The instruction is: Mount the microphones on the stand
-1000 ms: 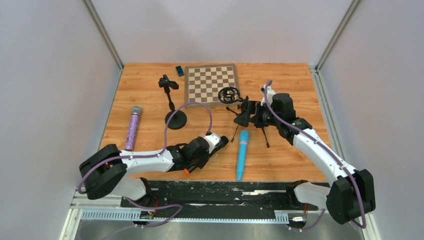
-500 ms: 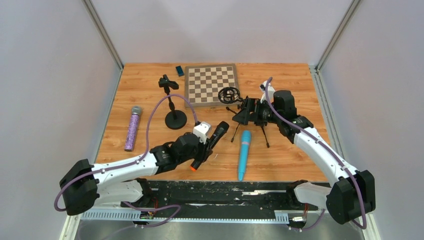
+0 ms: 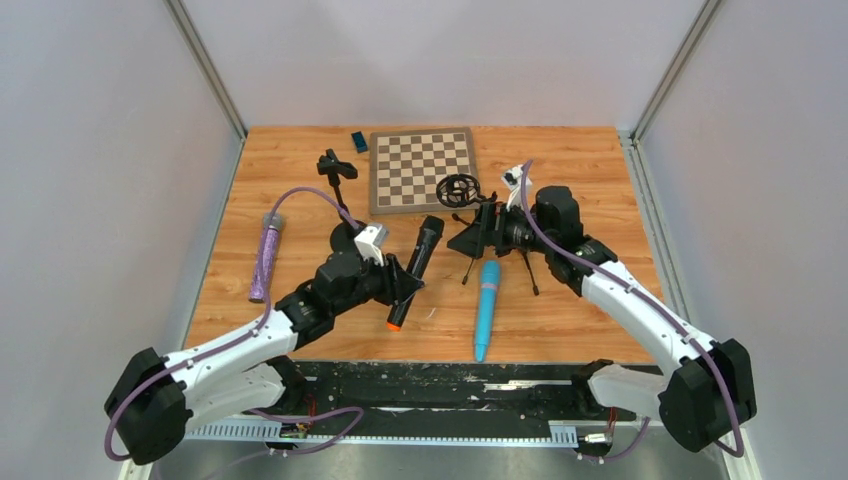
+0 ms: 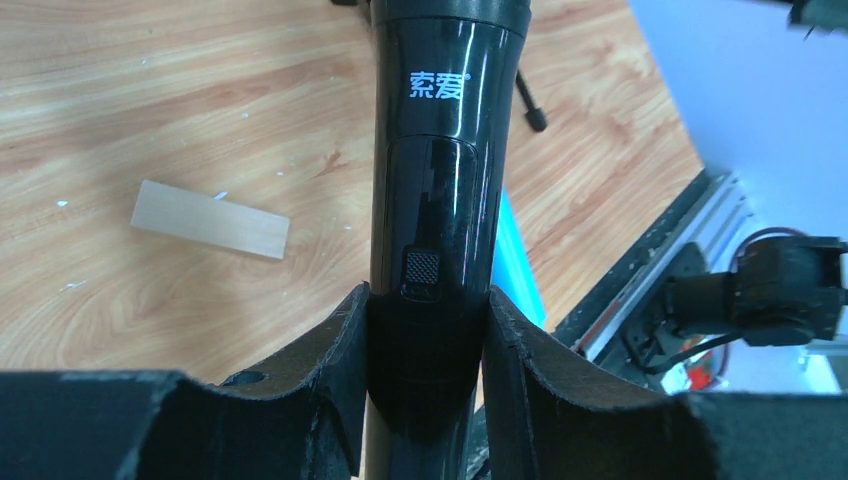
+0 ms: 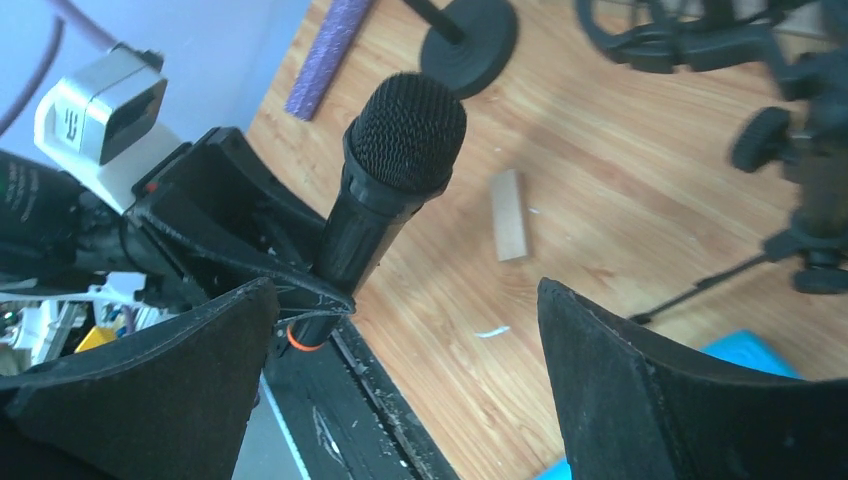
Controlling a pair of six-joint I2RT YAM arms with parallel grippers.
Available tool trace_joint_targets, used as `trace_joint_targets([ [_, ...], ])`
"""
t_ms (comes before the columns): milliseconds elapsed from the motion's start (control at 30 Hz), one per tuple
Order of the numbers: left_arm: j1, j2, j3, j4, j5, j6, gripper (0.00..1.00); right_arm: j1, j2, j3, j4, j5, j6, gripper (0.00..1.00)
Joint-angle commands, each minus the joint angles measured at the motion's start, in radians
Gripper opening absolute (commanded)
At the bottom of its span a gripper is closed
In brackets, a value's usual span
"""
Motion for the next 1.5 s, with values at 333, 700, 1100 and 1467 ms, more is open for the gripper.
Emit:
trace_joint_targets([
  [333, 0.034, -0.199, -0.119, 0.373, 0.132, -0.158, 0.00, 0.194, 0.144, -0.019, 0.397, -0.092, 0.239, 1.00],
  [700, 0.034, -0.189, -0.122, 0.411, 0.201, -0.168, 0.00, 0.229, 0.233, -0.040, 0.736, -0.206, 0.401, 0.81],
  [1100, 0.034, -0.188, -0.153, 0.436, 0.164, -0.194, 0.00, 0.231, 0.236, -0.077, 0.881, -0.252, 0.452, 0.09],
  [1467, 0.034, -0.209, -0.132, 0.307, 0.122, -0.127, 1.00, 0.230, 0.227, 0.007, 0.617, -0.219, 0.266, 0.00],
])
